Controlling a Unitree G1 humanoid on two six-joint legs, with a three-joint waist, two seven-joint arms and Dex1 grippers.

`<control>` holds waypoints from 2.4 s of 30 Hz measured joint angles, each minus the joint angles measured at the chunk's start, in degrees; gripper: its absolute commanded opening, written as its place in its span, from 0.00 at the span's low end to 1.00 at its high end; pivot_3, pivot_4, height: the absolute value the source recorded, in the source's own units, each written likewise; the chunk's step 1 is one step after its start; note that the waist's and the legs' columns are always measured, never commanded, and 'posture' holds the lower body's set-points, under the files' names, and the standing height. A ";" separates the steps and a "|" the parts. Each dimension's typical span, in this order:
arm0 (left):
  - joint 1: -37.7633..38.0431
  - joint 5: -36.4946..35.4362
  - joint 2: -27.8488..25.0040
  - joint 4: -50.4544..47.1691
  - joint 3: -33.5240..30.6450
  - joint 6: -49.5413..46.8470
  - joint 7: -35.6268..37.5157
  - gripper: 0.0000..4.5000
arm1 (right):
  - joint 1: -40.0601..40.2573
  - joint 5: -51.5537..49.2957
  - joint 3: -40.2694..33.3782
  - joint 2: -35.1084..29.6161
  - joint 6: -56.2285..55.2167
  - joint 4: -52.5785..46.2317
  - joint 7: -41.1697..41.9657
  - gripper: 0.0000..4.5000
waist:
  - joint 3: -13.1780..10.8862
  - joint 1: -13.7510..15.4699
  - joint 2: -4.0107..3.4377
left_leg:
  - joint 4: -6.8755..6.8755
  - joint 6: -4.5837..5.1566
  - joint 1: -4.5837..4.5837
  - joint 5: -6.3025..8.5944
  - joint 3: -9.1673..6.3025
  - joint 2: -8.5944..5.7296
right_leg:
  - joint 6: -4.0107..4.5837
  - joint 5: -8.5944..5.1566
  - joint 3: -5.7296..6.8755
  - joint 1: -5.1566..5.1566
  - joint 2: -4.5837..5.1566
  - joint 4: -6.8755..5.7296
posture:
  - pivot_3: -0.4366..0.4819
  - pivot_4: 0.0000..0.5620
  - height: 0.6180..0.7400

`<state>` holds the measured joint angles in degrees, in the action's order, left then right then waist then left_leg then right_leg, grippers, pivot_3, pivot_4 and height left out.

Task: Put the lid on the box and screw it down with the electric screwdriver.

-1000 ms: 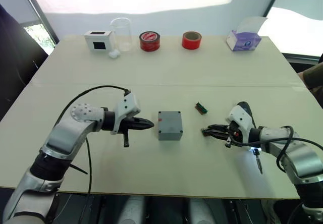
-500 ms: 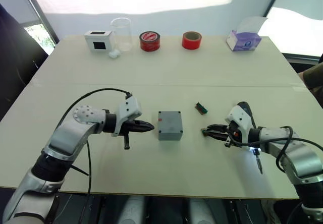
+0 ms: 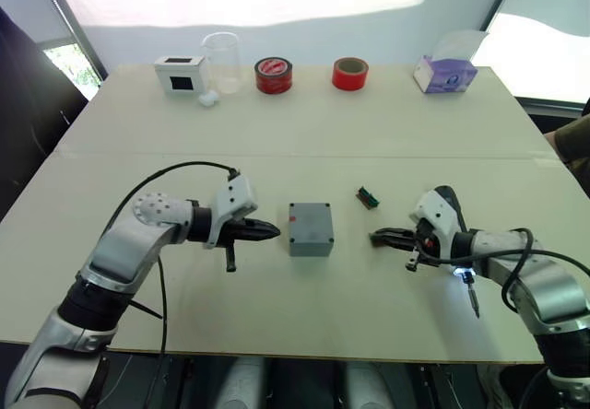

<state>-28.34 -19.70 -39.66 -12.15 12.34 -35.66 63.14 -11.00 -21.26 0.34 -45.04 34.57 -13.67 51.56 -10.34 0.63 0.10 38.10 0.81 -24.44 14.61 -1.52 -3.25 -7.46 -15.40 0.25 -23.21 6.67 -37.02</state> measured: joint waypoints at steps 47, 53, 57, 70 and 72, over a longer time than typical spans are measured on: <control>-1.40 -7.06 -2.09 -2.24 -6.45 -4.36 -2.66 0.00 | -16.35 -4.44 4.94 10.21 8.34 -2.32 -7.24 0.01 | 0.00 -0.27 0.00 | 0.00 -0.03 -0.01 -0.01 -0.02 -0.01 | 0.01 0.00 0.00 -0.05 -0.01 -0.06 | 0.48 0.27 1.00; -1.39 -7.13 -2.03 -2.29 -6.43 -4.73 -3.61 0.00 | -16.35 -3.60 5.09 10.36 8.28 -1.78 -7.19 0.01 | 0.00 -0.26 0.00 | 0.00 -0.03 -0.01 -0.02 -0.02 -0.01 | 0.01 0.00 0.00 -0.05 -0.01 -0.06 | 0.48 0.27 1.00; -1.39 -7.12 -2.01 -2.54 -6.42 -4.90 -3.66 0.00 | -16.36 -3.07 5.62 10.81 7.68 -1.65 -7.19 0.01 | 0.00 -0.28 0.00 | 0.00 -0.03 -0.01 -0.02 -0.02 -0.01 | 0.01 0.00 0.00 -0.06 -0.01 -0.06 | 0.48 0.27 1.00; -1.00 -5.76 -2.08 -2.59 -4.84 -4.66 -3.85 0.00 | -16.35 -1.86 6.15 11.44 7.12 -0.55 -7.18 0.01 | 0.00 -0.26 0.00 | 0.00 -0.03 -0.01 -0.02 -0.02 -0.01 | 0.01 0.00 0.00 -0.05 -0.02 -0.05 | 0.48 0.27 1.00; -1.00 -5.76 -2.08 -2.59 -4.84 -4.66 -3.86 0.00 | -16.35 -1.48 6.19 11.44 7.11 -0.49 -7.16 0.01 | 0.00 -0.26 0.00 | 0.00 -0.03 -0.01 -0.02 -0.02 -0.01 | 0.01 0.00 0.00 -0.05 -0.02 -0.06 | 0.48 0.27 1.00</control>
<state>-29.34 -25.46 -41.74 -14.74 7.50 -40.31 59.28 -27.35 -22.74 6.52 -33.60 41.68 -14.16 44.40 -10.34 0.38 0.10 38.10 0.79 -24.44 14.59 -1.53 -3.27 -7.46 -15.40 0.25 -23.27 6.65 -37.07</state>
